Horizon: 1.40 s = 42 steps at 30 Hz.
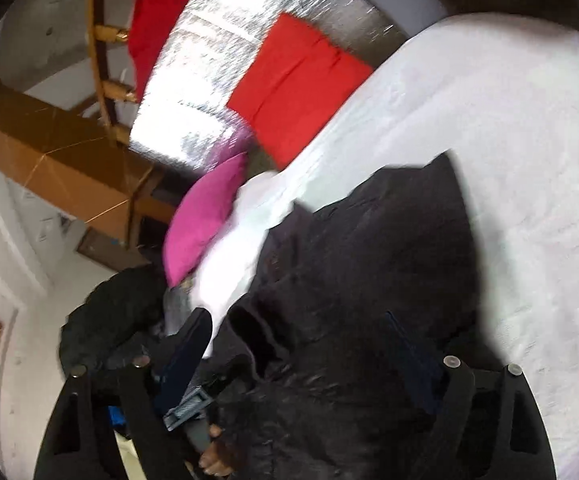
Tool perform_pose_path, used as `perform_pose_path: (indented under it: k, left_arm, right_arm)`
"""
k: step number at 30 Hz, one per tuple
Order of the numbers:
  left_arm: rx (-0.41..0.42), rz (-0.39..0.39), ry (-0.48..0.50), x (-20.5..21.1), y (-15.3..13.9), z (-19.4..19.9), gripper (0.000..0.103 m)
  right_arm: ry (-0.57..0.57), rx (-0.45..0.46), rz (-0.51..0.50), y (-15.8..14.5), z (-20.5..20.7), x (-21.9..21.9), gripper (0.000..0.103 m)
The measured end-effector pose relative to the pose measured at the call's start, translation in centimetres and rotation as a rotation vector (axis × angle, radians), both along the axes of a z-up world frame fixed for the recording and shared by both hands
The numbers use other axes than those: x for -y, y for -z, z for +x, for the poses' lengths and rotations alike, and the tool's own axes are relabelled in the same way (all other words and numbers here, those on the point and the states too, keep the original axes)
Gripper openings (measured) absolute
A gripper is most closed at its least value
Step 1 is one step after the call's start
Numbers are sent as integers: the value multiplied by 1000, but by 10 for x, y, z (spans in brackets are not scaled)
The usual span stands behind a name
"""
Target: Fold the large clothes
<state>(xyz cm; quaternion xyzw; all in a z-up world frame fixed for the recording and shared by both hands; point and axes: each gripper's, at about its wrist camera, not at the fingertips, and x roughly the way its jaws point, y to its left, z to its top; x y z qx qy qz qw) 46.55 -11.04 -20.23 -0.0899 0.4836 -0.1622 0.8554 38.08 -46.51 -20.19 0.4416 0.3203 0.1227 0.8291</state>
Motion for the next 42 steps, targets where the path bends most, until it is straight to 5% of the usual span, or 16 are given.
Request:
perform_pose_path:
  k: [1,7,12,14,16,18,20,26,27,29,34,36,39,42]
  left_arm:
    - [-16,-37,1,-1,2,0,68]
    - [4,-101,12,-6,-4,-6,42]
    - [-4,-138,11,-15,-6,-9,45]
    - [-45,-160,-9,-18,1,-6,65]
    - [-79,-184,-27,-19,8,-1,70]
    - [-75,-210,-34,-22,11,-2,69]
    - [-56,-204,-31,-22,10,-3,45]
    - [11,-170,-6,-22,-16,-20,30]
    - [18,-173,-4,-23,-21,-23,30]
    - [35,-172,3,-29,-33,-32,30]
    - [43,-175,19,-58,-42,-54,32]
    - [-6,-130,10,-70,-28,-55,43]
    - [-29,2,-84,-86,-16,-50,51]
    - [39,-8,-152,-100,-29,-46,55]
  right_arm:
    - [23,-10,-15,1,0,4,88]
    - [106,-74,-18,18,11,33,88]
    - [61,-139,-40,33,31,20,81]
    - [57,-162,-81,35,32,13,77]
    - [60,-175,-131,34,33,8,67]
    - [65,-198,-192,34,34,4,43]
    - [77,-229,-230,39,32,6,38]
    - [86,-229,-238,36,28,9,43]
    - [89,-226,-243,34,27,9,63]
    - [103,-214,-240,30,24,10,84]
    - [127,-201,-284,21,19,1,85]
    - [107,-217,-330,20,20,-11,85]
    - [78,-226,-478,14,24,-39,85]
    - [73,-224,-589,11,25,-55,85]
